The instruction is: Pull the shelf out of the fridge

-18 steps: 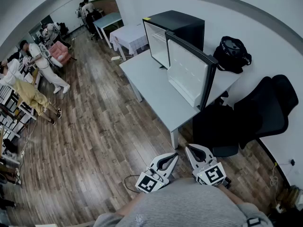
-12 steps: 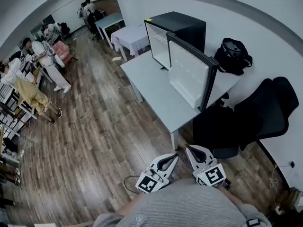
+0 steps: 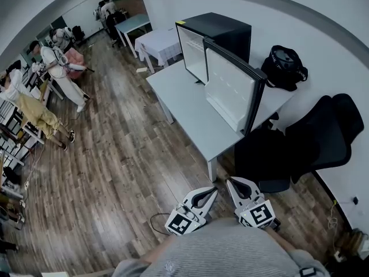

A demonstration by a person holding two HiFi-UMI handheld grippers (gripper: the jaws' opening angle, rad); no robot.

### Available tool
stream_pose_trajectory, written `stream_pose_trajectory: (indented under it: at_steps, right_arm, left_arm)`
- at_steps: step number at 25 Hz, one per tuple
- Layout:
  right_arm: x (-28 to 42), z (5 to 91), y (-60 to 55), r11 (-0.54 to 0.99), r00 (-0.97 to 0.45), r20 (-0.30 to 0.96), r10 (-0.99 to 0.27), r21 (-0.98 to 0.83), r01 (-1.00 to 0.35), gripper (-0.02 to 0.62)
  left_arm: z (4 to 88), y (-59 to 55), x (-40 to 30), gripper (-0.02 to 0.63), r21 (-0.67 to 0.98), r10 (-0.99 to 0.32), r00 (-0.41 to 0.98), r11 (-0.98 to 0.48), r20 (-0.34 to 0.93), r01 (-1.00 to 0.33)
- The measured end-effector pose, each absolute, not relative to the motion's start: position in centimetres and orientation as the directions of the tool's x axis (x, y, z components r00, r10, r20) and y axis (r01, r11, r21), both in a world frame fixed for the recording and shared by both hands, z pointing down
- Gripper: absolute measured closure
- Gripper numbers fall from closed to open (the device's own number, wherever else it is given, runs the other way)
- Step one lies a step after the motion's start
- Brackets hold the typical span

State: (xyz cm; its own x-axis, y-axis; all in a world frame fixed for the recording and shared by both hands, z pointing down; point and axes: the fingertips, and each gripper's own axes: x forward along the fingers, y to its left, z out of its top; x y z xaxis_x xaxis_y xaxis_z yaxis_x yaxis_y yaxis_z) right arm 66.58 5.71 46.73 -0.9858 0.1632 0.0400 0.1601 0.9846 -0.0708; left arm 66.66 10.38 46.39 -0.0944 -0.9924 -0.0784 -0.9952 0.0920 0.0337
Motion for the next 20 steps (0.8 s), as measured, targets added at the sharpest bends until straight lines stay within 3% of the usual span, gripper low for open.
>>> stream_pose_trajectory:
  at_steps: [11, 20]
  right_arm:
    - [66.4, 45.9, 6.0, 0.976, -0.982, -0.039, 0.187, -0.103, 0.19, 0.581]
    - [65.1, 46.8, 5.7, 0.971, -0.98, -0.019, 0.198, -0.135, 0.199, 0.581]
  left_arm:
    - [46.8, 10.7, 66.1, 0.595, 0.047, -0.99, -0.116, 0.112, -0.079, -0.993]
    - [47.0, 11.6, 64.1, 0.595, 0.074, -0.98, -0.18, 0.174, -0.084, -0.982]
